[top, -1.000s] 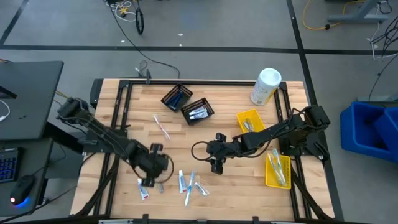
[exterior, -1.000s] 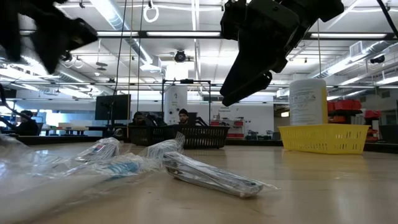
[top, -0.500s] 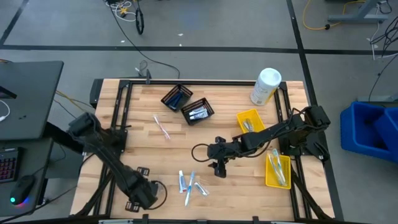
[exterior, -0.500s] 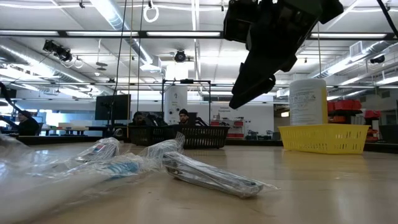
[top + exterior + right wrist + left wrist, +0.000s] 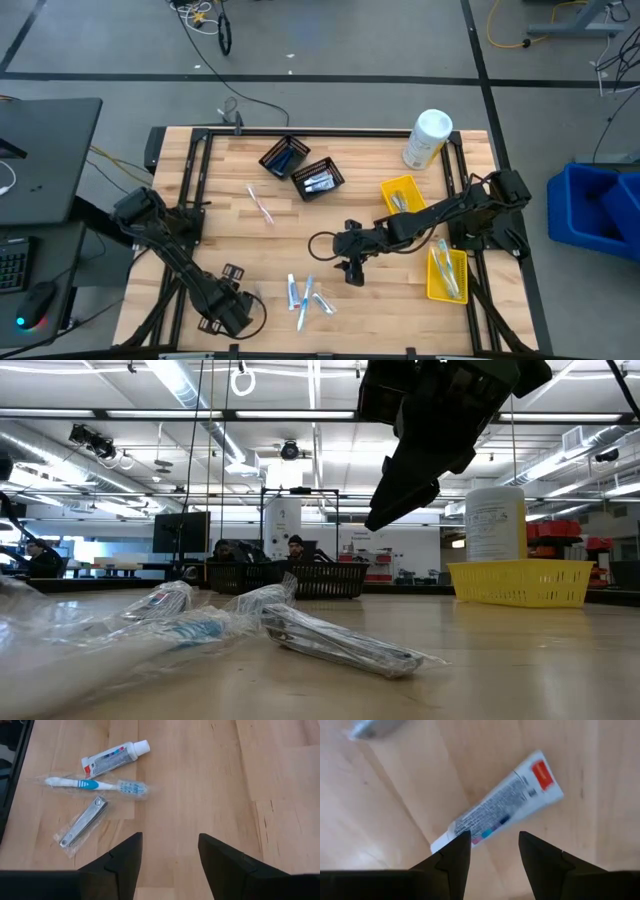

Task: Pick & Place Travel size toiletries
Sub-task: Put the toothpaste into the bottom black bin

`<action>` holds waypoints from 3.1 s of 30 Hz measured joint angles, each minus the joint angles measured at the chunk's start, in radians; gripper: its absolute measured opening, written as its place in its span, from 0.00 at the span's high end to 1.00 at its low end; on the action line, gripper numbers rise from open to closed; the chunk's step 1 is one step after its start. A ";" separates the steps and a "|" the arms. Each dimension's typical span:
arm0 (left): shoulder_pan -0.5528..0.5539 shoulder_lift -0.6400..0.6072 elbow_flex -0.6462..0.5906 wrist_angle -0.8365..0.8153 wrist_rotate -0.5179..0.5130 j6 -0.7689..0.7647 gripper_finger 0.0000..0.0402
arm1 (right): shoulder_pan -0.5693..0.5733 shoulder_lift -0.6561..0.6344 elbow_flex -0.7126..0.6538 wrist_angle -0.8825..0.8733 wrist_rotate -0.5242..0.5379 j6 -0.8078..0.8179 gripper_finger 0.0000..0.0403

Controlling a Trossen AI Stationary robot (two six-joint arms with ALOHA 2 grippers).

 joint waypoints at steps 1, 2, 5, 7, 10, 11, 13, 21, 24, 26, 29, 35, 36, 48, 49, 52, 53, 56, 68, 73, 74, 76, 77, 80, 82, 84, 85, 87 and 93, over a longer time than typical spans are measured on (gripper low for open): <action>-0.004 0.000 0.000 0.000 -0.022 0.008 0.56 | -0.001 0.000 0.000 0.002 0.000 0.000 0.50; -0.006 0.000 0.000 0.001 -0.041 0.020 0.56 | -0.001 0.000 0.000 0.002 0.000 0.000 0.50; -0.010 0.000 0.000 0.004 -0.082 0.069 0.56 | -0.001 0.000 0.000 0.008 0.000 0.000 0.48; -0.012 0.000 0.000 0.003 -0.093 0.107 0.56 | -0.001 0.000 0.000 0.012 0.000 0.000 0.47; -0.012 -0.001 0.000 -0.002 -0.087 0.153 0.56 | -0.001 0.000 0.000 0.016 0.000 0.000 0.46; -0.012 -0.001 0.000 -0.010 -0.079 0.138 0.56 | -0.001 0.000 0.000 0.016 0.000 0.001 0.46; -0.011 -0.001 0.014 -0.057 -0.072 0.041 0.56 | -0.001 0.000 0.000 0.016 0.000 0.008 0.45; 0.049 -0.002 0.130 -0.242 -0.070 -0.419 0.56 | -0.001 0.000 0.000 0.041 0.000 0.012 0.46; 0.080 -0.002 0.154 -0.231 -0.077 -0.698 0.56 | 0.001 0.000 0.000 0.061 0.000 0.012 0.48; 0.100 -0.002 0.156 -0.234 -0.039 -0.925 0.56 | 0.001 0.000 0.000 0.063 0.000 0.012 0.49; 0.111 -0.002 0.149 -0.236 0.052 -1.280 0.56 | 0.001 0.000 0.000 0.061 0.000 0.011 0.51; 0.071 -0.002 0.149 -0.228 0.040 -1.512 0.56 | 0.001 0.000 0.000 0.061 0.000 0.008 0.53; 0.068 -0.002 0.149 -0.223 0.027 -1.532 0.56 | 0.001 0.000 0.000 0.061 0.000 0.008 0.53; 0.000 0.064 0.144 -0.164 0.001 -1.739 0.56 | 0.001 0.000 0.000 0.060 0.000 0.008 0.57; -0.007 0.074 0.144 -0.152 0.001 -1.753 0.56 | 0.001 0.000 0.000 0.060 0.000 0.008 0.57; -0.012 0.089 0.144 -0.147 -0.018 -1.776 0.56 | 0.001 0.000 0.000 0.060 0.000 0.008 0.57; -0.013 0.092 0.144 -0.143 -0.034 -1.786 0.56 | 0.001 0.000 0.000 0.061 0.000 0.008 0.58; -0.016 0.092 0.144 -0.144 -0.084 -1.814 0.56 | 0.001 0.000 0.000 0.060 0.000 0.008 0.58; -0.045 0.105 0.090 -0.077 -0.098 -1.872 0.61 | 0.001 0.000 0.000 0.061 0.000 0.008 0.53; -0.045 0.101 0.028 0.039 -0.126 -1.873 0.61 | 0.001 0.000 0.000 0.061 0.000 0.008 0.51; -0.046 0.100 0.023 0.037 -0.137 -1.871 0.61 | 0.001 0.000 0.000 0.061 0.000 0.008 0.50; -0.047 0.101 0.023 0.034 -0.157 -1.851 0.61 | 0.001 0.000 0.000 0.064 0.000 0.008 0.50; -0.047 0.101 0.022 0.035 -0.167 -1.834 0.60 | 0.002 0.000 0.000 0.065 0.000 0.008 0.50; -0.045 0.101 0.021 0.044 -0.193 -1.763 0.60 | 0.001 0.000 0.000 0.068 0.000 0.008 0.49; -0.043 0.101 0.021 0.044 -0.192 -1.699 0.61 | 0.001 0.000 0.000 0.076 0.000 0.008 0.50; -0.042 0.101 0.021 0.045 -0.197 -1.651 0.62 | 0.002 0.000 0.000 0.089 0.000 0.008 0.50; -0.042 0.102 0.021 0.045 -0.198 -1.634 0.63 | 0.001 0.000 0.000 0.097 0.000 0.008 0.51; -0.042 0.102 0.021 0.047 -0.196 -1.612 0.66 | 0.001 0.000 0.000 0.114 0.000 0.008 0.52; -0.042 0.103 0.021 0.055 -0.229 -1.608 0.78 | 0.002 0.000 0.000 0.132 0.000 0.008 0.55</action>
